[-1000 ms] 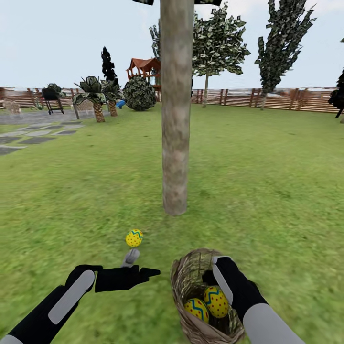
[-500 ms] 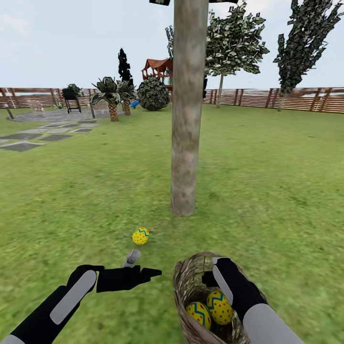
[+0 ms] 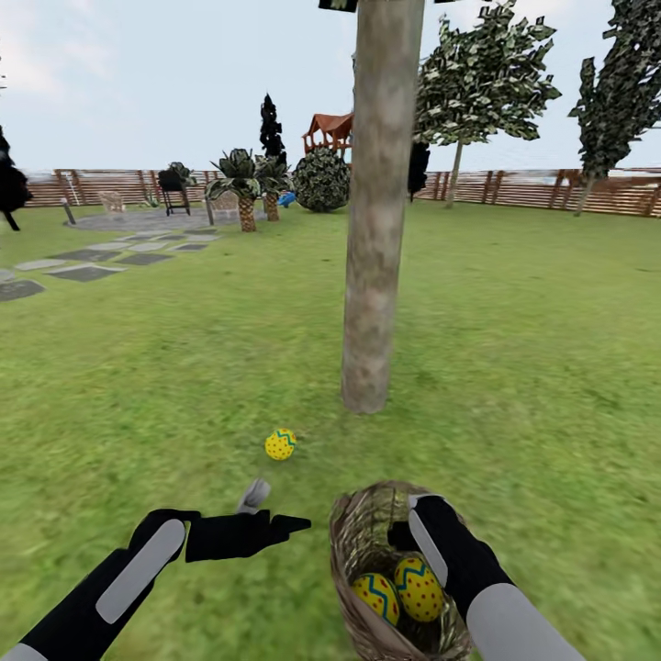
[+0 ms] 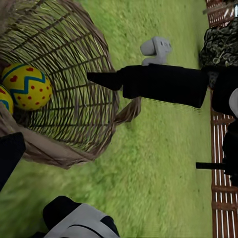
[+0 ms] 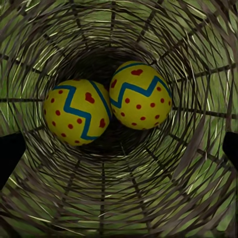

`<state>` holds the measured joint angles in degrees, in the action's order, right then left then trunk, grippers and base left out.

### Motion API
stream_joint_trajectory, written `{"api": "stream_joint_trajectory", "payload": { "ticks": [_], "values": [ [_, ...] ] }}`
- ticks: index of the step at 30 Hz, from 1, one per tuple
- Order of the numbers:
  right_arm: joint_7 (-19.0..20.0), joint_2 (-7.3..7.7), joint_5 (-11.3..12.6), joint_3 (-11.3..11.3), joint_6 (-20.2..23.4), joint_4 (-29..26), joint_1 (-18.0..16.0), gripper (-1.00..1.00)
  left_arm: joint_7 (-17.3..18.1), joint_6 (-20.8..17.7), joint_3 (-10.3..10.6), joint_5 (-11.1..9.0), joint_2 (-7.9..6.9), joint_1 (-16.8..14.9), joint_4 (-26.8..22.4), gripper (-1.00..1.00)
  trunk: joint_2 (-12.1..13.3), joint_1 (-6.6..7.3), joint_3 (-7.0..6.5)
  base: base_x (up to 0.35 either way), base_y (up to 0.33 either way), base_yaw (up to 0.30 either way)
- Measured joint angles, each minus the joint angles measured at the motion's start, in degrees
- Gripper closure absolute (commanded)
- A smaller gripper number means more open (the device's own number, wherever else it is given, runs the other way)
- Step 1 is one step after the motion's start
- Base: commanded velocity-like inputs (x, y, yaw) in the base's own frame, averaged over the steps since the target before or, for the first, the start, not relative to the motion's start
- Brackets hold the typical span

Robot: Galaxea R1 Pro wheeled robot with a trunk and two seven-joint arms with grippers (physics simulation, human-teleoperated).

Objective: Take the three Easter eggs out of the wicker basket on the lawn in the garden, then place them on the lawn next to a single tree (choose any tree) so that all three eggs are next to the same tree and none are left in the basket.

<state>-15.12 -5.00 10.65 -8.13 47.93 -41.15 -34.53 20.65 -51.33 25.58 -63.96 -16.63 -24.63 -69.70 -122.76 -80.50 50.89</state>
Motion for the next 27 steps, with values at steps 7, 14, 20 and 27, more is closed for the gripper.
{"api": "stream_joint_trajectory", "payload": {
  "ticks": [7,14,20,27],
  "values": [
    [0.0,-0.05,0.0,0.0,0.0,0.2,0.0,-1.00,0.0,0.0,0.2,-0.1,0.09,0.0,0.0,-1.00,0.0,0.00,0.00,-0.115,-0.286,0.279],
    [0.0,-0.05,0.0,0.0,0.0,0.2,0.0,-1.00,0.0,0.0,0.3,-0.1,0.55,0.0,0.1,-1.00,0.0,0.01,0.00,-0.090,-0.280,0.239],
    [0.7,-0.98,0.5,0.1,0.6,0.4,0.7,-1.00,0.3,-0.6,0.3,-0.2,1.54,0.3,-0.5,-1.00,0.0,0.02,0.00,-0.004,-0.031,0.016],
    [1.1,-0.42,0.5,0.0,0.5,0.0,-0.1,-1.00,0.2,-2.0,0.3,-1.7,1.60,0.7,-0.5,-1.00,0.0,0.02,0.01,0.000,0.000,0.000]
  ]
}}
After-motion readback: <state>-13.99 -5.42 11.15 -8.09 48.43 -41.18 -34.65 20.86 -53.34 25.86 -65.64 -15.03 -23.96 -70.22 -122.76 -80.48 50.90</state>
